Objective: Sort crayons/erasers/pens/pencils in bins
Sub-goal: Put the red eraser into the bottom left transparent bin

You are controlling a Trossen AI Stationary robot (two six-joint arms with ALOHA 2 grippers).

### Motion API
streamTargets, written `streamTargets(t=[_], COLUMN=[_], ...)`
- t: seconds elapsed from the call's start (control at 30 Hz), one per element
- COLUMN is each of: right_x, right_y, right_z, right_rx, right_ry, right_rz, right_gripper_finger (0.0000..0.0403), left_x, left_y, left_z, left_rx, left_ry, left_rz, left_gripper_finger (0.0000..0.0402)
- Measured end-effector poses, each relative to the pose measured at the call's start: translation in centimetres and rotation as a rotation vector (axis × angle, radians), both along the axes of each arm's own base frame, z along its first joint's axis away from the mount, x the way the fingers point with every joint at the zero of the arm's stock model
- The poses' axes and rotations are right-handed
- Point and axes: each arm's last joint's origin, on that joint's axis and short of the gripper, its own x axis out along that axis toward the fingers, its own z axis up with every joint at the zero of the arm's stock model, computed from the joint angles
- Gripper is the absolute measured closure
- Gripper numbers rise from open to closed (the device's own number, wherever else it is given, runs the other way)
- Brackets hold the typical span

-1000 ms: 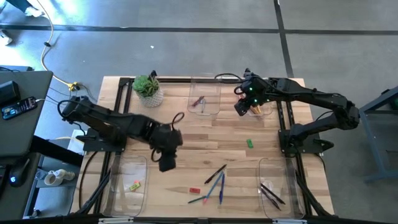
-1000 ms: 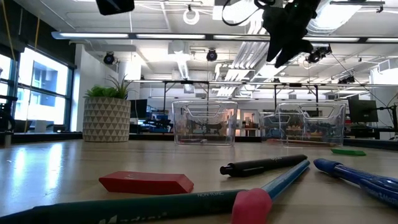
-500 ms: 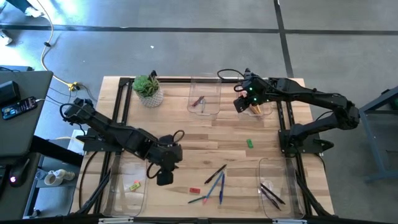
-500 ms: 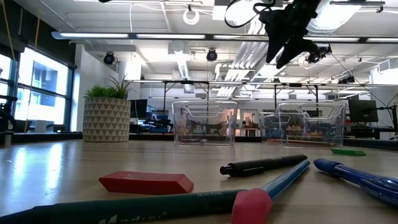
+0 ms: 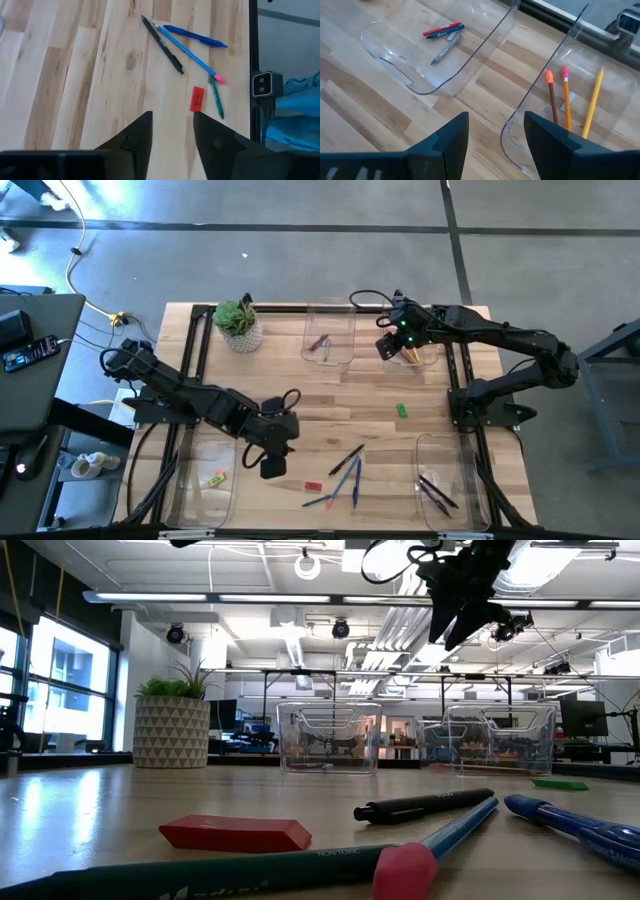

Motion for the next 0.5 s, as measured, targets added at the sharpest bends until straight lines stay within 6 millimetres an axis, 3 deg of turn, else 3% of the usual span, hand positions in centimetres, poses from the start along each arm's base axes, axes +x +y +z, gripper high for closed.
streamTargets(t=[0.27, 0.5], right_x=[0.0, 0.0], right_y=[0.0, 0.0], right_z=[0.0, 0.0], right_rx=[-0.021, -0.021], right_ry=[0.016, 0.017], right_rz=[0.035, 0.036], right_gripper_finger=[0.0219, 0.0219], left_x=[0.6, 2.6], left_y=[0.0, -1.0], left_z=[-0.1, -2.1], left_rx=[0.021, -0.003], left_ry=[-0.034, -0.037], left_rz=[-0.016, -0.068], left_gripper_finger=[0.0207, 0.02])
